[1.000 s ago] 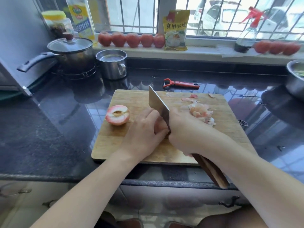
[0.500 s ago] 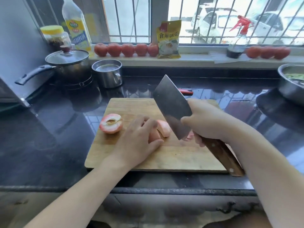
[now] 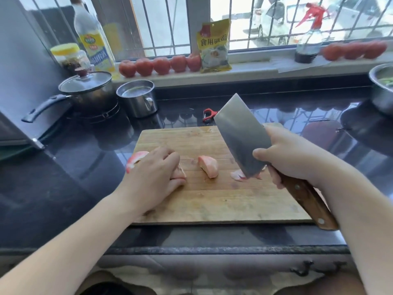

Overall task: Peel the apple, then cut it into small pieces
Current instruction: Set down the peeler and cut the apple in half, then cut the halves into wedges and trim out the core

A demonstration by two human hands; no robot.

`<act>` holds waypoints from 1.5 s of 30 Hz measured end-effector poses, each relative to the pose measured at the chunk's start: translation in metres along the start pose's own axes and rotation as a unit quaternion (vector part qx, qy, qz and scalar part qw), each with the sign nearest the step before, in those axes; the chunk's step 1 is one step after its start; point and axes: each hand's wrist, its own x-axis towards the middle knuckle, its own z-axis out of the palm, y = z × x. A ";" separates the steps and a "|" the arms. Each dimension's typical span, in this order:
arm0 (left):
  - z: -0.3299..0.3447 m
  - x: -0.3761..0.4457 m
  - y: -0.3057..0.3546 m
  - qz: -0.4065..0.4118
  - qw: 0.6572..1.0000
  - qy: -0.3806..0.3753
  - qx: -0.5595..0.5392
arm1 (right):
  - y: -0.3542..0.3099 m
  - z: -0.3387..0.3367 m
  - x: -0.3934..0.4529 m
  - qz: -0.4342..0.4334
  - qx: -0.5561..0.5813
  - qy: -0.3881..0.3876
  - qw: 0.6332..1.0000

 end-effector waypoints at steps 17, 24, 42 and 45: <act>-0.004 0.093 0.033 0.153 0.948 -0.277 0.025 | 0.009 -0.010 -0.023 0.037 0.009 0.010 0.999; -0.055 0.062 0.002 -0.225 0.856 0.095 -0.457 | -0.004 0.006 -0.055 0.044 -0.046 -0.074 0.995; -0.055 -0.005 0.023 -0.354 0.677 -0.068 -0.642 | 0.019 -0.008 -0.039 0.119 -0.200 -0.001 0.973; -0.052 -0.008 0.019 -0.344 0.684 -0.097 -0.636 | 0.024 -0.011 -0.036 0.110 -0.192 -0.008 0.975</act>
